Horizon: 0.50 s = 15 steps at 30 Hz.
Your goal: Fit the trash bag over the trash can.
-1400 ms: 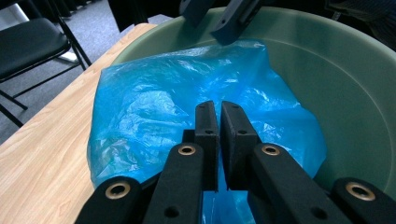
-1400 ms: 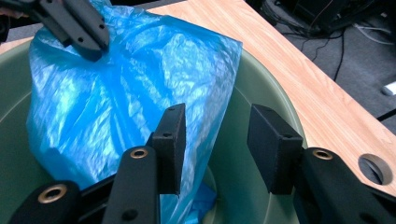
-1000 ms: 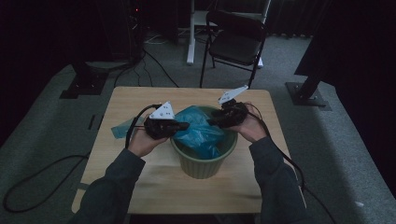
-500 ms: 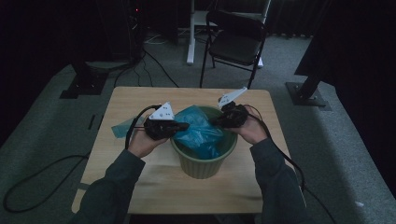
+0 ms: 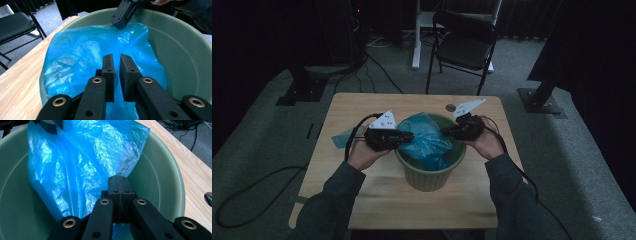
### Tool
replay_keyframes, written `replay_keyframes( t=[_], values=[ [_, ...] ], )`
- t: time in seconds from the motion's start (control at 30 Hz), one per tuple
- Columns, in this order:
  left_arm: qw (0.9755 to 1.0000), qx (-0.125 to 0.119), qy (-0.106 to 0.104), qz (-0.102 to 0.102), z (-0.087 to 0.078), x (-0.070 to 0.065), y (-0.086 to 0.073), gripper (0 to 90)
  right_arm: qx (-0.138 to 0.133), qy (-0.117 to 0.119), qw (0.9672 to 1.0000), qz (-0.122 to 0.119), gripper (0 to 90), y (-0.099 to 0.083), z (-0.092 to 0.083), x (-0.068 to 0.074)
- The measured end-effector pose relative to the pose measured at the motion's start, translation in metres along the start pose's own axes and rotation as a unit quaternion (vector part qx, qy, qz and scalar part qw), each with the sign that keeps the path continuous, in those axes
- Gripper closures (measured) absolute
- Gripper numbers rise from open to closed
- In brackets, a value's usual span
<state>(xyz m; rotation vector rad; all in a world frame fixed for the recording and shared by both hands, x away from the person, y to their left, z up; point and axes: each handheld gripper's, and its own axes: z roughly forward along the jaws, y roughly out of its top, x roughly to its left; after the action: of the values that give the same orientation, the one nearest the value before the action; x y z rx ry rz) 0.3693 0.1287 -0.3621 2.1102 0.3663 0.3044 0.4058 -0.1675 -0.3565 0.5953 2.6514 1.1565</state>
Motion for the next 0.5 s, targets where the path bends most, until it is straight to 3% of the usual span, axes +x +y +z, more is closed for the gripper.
replay_keyframes(
  t=[0.17, 0.33, 0.5],
  values=[
    [1.0000, 0.003, 0.002, -0.006, -0.007, 0.000, -0.007, 79.5, -0.004, -0.005, 1.0000, 0.000, 90.0, -0.008, -0.007, 0.005],
    [0.9997, -0.013, -0.005, -0.021, -0.020, 0.001, -0.013, 76.4, -0.012, -0.008, 0.9999, 0.001, 90.0, -0.017, -0.015, 0.009],
    [0.9990, -0.035, 0.010, -0.027, -0.035, 0.002, -0.011, 71.4, -0.014, -0.010, 0.9998, -0.004, 90.0, -0.019, -0.018, 0.014]
  ],
)
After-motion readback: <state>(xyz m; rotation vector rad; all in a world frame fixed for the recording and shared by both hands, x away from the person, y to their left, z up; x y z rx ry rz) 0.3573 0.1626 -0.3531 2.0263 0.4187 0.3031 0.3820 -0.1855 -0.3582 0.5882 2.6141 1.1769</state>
